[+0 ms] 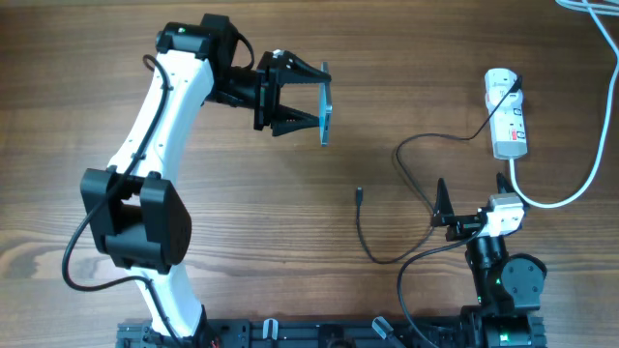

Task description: Plug charger to phone and switch on socket

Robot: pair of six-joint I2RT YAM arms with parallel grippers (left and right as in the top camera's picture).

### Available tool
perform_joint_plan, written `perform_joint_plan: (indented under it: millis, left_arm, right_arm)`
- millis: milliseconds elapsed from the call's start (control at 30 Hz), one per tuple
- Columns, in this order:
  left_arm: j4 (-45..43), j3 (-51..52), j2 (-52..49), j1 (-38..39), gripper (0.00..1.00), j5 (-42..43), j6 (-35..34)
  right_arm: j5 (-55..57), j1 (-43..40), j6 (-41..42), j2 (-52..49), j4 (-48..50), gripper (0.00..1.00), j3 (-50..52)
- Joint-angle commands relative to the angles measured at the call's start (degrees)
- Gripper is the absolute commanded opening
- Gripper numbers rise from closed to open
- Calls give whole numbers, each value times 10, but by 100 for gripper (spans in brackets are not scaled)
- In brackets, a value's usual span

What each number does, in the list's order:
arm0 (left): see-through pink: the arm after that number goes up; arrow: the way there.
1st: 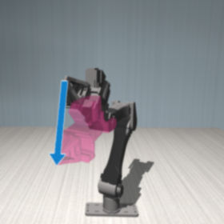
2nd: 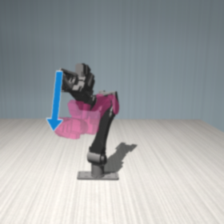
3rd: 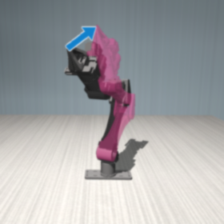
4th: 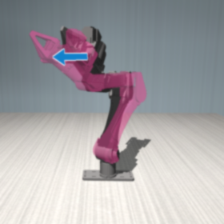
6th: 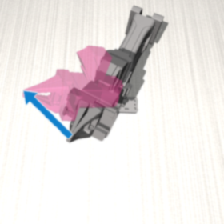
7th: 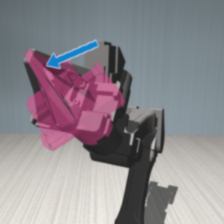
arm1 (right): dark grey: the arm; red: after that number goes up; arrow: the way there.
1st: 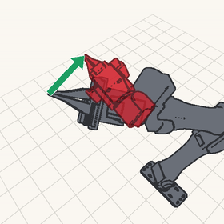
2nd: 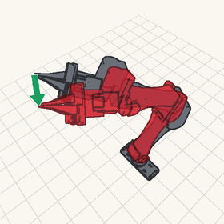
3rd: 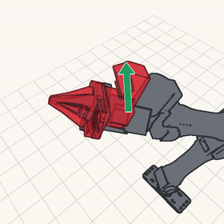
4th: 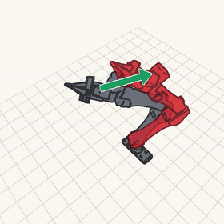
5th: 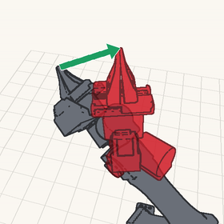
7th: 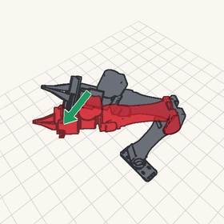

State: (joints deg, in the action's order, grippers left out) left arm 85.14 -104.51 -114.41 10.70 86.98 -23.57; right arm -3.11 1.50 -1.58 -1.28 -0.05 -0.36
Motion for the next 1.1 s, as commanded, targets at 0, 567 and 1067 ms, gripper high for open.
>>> perform_joint_plan:
  millis: [0, 567, 1067]
  left_arm:
    - [2, -1, 20, -12, 68, 34, 11]
    - [63, -1, 21, -46, 65, 34, 9]
    - [88, -2, 43, -45, 64, 34, 9]
  right_arm:
    - [5, -2, 1, 3, 1, 100, 1]
    - [5, -2, 1, 3, 1, 100, 1]
    - [5, -2, 1, 3, 1, 100, 1]
